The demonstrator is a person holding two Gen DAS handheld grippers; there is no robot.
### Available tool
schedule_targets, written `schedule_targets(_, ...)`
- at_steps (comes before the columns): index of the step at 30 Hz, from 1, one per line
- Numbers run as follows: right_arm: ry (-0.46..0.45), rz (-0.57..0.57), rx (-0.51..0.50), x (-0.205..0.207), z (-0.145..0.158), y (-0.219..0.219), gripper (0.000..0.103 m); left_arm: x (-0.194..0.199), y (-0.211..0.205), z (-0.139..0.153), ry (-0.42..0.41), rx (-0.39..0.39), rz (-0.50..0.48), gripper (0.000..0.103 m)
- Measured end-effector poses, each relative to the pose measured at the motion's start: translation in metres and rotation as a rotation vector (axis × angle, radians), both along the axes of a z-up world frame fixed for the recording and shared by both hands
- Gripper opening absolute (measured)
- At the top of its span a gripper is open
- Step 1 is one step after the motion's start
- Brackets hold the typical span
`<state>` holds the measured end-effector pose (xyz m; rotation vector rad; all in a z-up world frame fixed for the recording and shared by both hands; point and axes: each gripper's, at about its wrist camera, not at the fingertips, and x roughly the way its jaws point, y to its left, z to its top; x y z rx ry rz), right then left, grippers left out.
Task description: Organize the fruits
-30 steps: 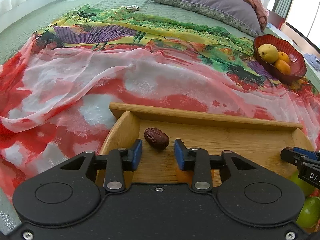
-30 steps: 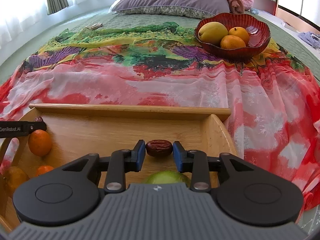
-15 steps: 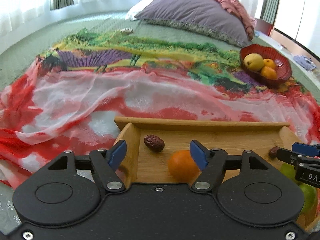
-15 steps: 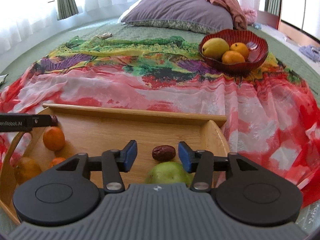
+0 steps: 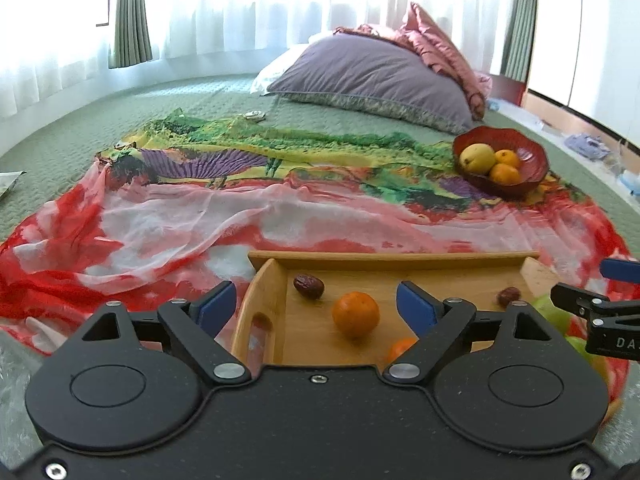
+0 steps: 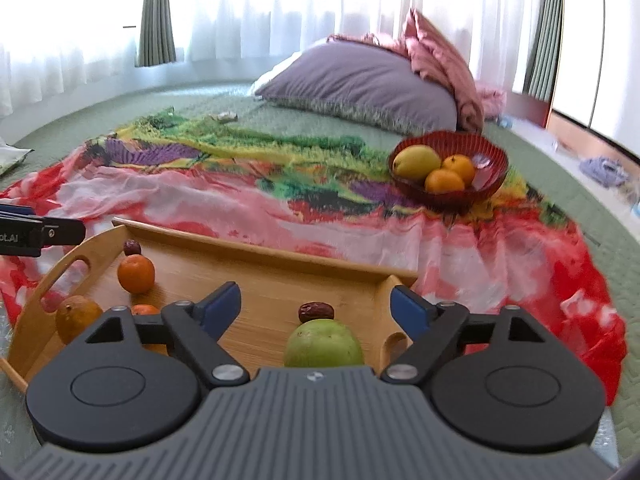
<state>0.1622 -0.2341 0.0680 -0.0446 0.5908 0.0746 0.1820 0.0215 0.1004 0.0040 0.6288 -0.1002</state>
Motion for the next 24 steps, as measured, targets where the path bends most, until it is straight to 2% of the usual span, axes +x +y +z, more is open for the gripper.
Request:
schedule_targets(11, -0.088, 0.018, 0.022, -0.039, 0.010, 0.002, 0.101, -0.054, -0.005, 0.004, -0.068, 0.008, -0.029, 0.092)
schedule_targets(24, -0.165, -0.001, -0.026, -0.087, 0.005, 0.009, 0.103, -0.105, -0.015, -0.009, -0.116, 0.017, -0.030, 0.097)
